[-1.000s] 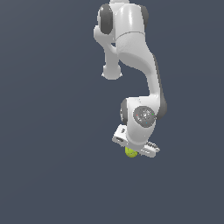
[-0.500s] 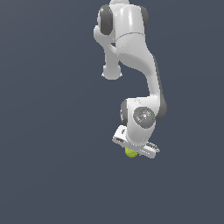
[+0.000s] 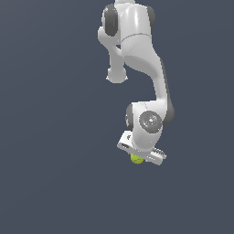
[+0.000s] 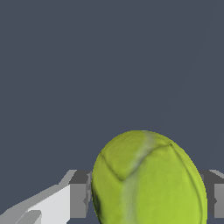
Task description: Pick up the object and move it to a goal position.
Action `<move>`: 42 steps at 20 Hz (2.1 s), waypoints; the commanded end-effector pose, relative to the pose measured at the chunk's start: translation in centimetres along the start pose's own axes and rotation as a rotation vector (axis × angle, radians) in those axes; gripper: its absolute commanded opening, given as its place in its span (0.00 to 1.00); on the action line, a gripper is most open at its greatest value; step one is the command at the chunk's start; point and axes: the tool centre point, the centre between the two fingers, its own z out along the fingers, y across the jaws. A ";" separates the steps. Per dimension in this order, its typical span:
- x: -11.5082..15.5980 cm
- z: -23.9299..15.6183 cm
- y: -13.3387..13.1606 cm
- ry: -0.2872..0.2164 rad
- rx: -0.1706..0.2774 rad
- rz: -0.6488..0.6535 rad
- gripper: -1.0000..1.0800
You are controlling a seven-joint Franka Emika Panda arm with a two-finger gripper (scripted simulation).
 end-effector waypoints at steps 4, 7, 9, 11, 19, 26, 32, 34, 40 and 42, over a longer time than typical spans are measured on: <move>-0.7 -0.3 0.2 0.001 0.001 0.000 0.00; -1.4 -0.6 0.5 0.001 0.001 0.000 0.00; -2.0 -0.9 0.7 0.001 0.001 0.000 0.00; -2.7 -1.2 0.9 0.001 0.001 0.000 0.00; -6.6 -2.8 2.2 0.001 0.001 0.000 0.00; -10.7 -4.5 3.5 0.001 0.001 0.000 0.00; -14.5 -6.1 4.8 0.001 0.001 0.000 0.00; -15.8 -6.7 5.2 0.001 0.001 0.000 0.00; -19.2 -8.2 6.3 0.002 0.001 -0.001 0.00; -20.1 -8.6 6.6 0.002 0.001 -0.001 0.00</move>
